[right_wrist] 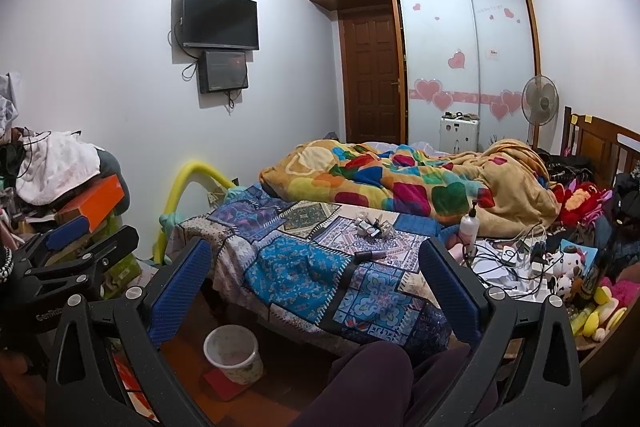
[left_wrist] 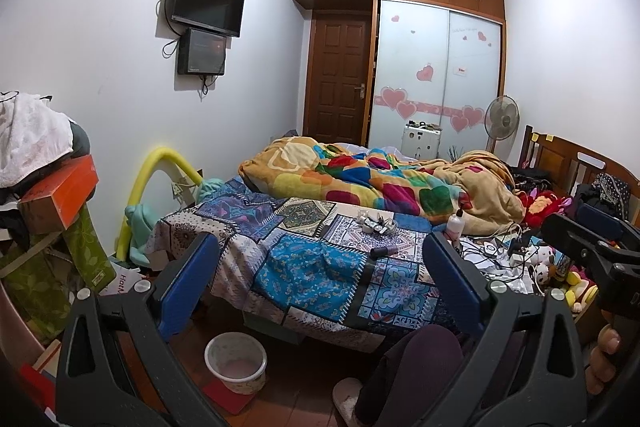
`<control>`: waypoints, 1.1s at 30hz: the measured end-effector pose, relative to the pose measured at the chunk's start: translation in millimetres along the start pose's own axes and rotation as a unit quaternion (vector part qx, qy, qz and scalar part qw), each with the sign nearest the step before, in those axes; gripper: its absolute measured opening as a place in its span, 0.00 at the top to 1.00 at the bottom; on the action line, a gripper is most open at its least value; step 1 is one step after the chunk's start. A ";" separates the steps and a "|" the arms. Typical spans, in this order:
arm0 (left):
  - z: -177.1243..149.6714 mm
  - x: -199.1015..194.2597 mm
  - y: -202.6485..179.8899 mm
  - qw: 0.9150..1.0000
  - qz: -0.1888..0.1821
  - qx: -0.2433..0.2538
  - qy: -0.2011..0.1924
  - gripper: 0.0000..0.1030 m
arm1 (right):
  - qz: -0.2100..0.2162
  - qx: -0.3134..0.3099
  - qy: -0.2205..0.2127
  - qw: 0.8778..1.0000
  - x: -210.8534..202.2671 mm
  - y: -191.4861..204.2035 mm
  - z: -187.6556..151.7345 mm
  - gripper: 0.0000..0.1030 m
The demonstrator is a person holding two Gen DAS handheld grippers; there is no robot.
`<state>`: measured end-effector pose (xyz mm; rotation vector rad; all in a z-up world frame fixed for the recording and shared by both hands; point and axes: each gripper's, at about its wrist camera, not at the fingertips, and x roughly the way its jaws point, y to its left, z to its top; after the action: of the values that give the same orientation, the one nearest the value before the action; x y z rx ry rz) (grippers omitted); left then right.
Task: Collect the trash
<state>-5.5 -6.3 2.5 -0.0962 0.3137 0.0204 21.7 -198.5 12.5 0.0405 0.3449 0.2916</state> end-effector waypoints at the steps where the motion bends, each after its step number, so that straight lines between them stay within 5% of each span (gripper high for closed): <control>1: 0.0 0.1 -0.1 1.000 0.000 0.000 0.000 0.00 | 0.000 0.001 0.000 1.000 -0.2 -0.3 -0.3 0.00; 17: 9.7 27.8 -5.4 1.000 -0.005 -0.002 0.000 0.00 | -0.005 0.006 0.016 1.000 31.3 -19.1 3.0 0.00; 28: 32.2 121.5 -37.9 0.999 -0.030 0.023 0.004 0.00 | -0.049 0.044 0.049 0.997 100.1 -86.0 9.8 0.00; 33: 31.7 191.0 -59.6 0.997 -0.059 0.020 0.045 0.01 | -0.075 0.056 0.076 0.993 143.1 -126.3 12.0 0.00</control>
<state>187.9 -61.5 -21.1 -0.0765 0.3976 -0.1074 189.3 -278.0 -34.2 0.1026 0.5132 0.1255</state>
